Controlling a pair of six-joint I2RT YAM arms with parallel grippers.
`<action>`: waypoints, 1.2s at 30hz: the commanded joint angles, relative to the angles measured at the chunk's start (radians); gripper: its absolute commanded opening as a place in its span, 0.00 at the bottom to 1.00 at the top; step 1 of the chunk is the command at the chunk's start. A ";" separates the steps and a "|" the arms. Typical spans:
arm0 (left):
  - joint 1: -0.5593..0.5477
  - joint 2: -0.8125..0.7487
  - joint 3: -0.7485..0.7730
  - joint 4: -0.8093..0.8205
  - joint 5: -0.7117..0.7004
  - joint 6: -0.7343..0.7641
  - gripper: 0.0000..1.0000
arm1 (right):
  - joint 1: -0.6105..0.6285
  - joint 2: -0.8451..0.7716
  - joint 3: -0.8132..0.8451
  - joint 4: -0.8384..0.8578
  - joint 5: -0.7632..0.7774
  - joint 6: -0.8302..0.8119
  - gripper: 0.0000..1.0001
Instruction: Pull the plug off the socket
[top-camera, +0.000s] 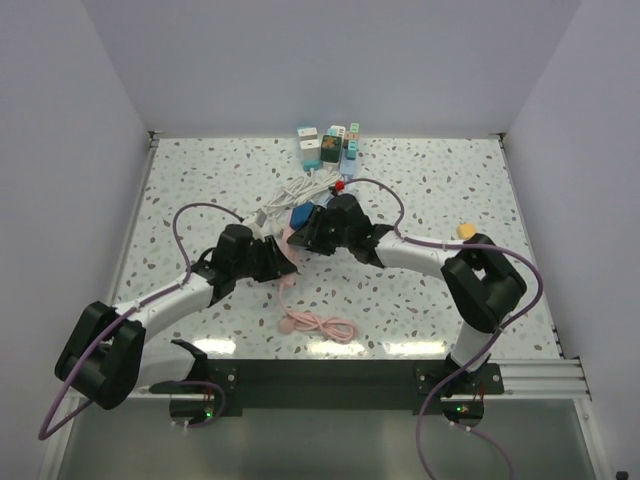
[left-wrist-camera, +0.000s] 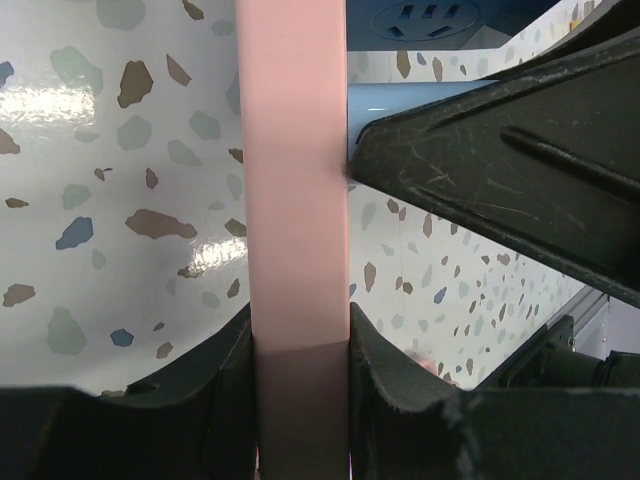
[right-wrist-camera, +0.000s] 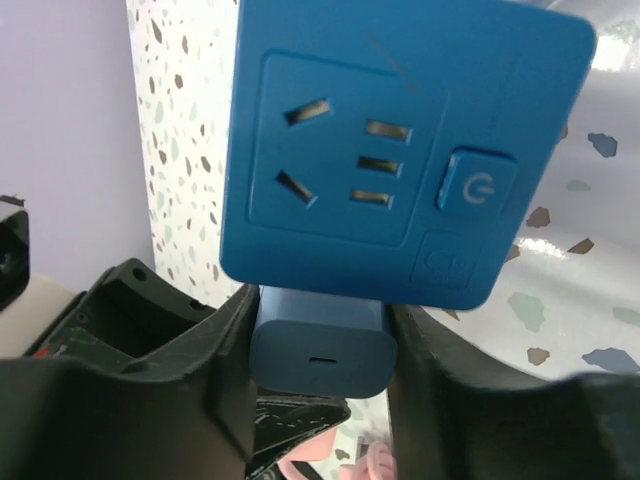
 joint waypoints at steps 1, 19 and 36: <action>-0.008 -0.038 0.059 0.137 0.020 -0.014 0.00 | 0.002 0.001 0.056 0.012 0.043 0.001 0.28; -0.006 0.111 0.103 0.131 -0.017 0.118 0.65 | 0.002 -0.071 -0.008 0.040 -0.081 0.017 0.00; 0.021 0.168 0.066 0.120 -0.123 0.046 0.00 | -0.001 -0.131 -0.034 0.029 -0.067 0.036 0.00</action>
